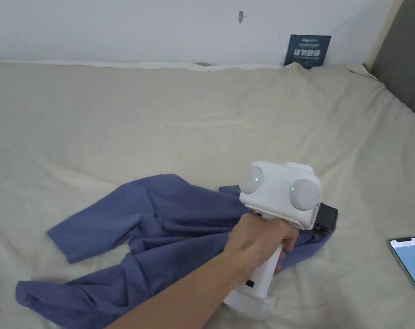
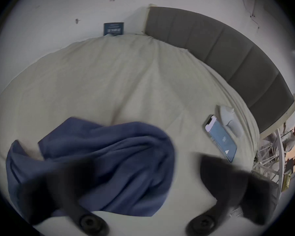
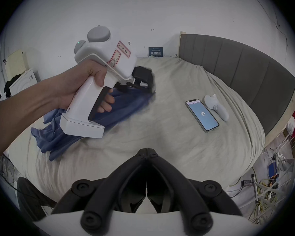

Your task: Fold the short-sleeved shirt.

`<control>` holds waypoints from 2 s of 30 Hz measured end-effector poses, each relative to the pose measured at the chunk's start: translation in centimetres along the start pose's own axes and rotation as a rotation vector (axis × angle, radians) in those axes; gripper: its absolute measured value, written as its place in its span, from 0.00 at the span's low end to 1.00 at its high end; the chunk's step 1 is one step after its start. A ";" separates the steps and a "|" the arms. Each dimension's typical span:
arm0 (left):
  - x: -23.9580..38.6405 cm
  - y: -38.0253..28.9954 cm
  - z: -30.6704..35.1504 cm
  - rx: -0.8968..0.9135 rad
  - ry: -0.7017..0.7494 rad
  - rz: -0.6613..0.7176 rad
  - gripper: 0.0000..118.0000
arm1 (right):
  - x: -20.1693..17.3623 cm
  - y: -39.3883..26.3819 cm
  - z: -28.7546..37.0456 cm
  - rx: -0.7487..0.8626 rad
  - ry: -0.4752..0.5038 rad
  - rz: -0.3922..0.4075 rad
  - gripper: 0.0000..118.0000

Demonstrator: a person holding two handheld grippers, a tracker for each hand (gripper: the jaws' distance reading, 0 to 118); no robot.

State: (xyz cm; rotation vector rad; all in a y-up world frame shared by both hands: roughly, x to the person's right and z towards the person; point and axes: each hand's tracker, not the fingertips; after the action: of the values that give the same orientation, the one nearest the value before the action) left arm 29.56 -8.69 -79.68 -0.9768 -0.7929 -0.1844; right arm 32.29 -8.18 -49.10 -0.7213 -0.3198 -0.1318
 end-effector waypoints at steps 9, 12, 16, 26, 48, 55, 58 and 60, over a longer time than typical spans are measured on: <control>-15.0 -15.8 19.1 0.046 0.141 0.121 0.13 | -4.8 0.1 3.1 0.051 0.135 0.029 0.00; -20.8 -22.4 24.1 0.047 0.345 0.258 0.00 | -7.0 -0.2 3.8 0.041 0.171 0.047 0.00; -26.8 -28.0 27.3 -0.001 0.402 0.431 0.00 | -9.4 -1.2 4.2 0.023 0.208 0.078 0.00; -27.6 -25.9 20.3 -0.036 0.292 0.553 0.96 | -11.2 -1.0 2.8 -0.029 0.190 0.133 0.00; -27.9 -25.9 21.1 0.004 0.225 0.498 0.05 | -18.8 13.5 -10.6 -0.030 0.260 0.327 0.00; -29.5 -26.2 20.1 0.027 0.184 0.494 0.05 | -28.5 23.5 -25.1 -0.106 0.212 0.542 0.99; -30.2 -26.5 19.6 0.034 0.165 0.505 0.05 | -30.8 24.3 -30.4 -0.219 0.306 0.611 0.99; -30.6 -26.7 19.4 0.036 0.159 0.518 0.05 | -32.1 24.4 -32.6 -0.267 0.299 0.690 0.99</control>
State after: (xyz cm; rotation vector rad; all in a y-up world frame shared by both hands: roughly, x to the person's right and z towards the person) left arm -14.95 -14.50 -76.39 -1.0868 -0.3775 0.1984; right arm 15.39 -11.40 -98.04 -1.0249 0.2467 0.3777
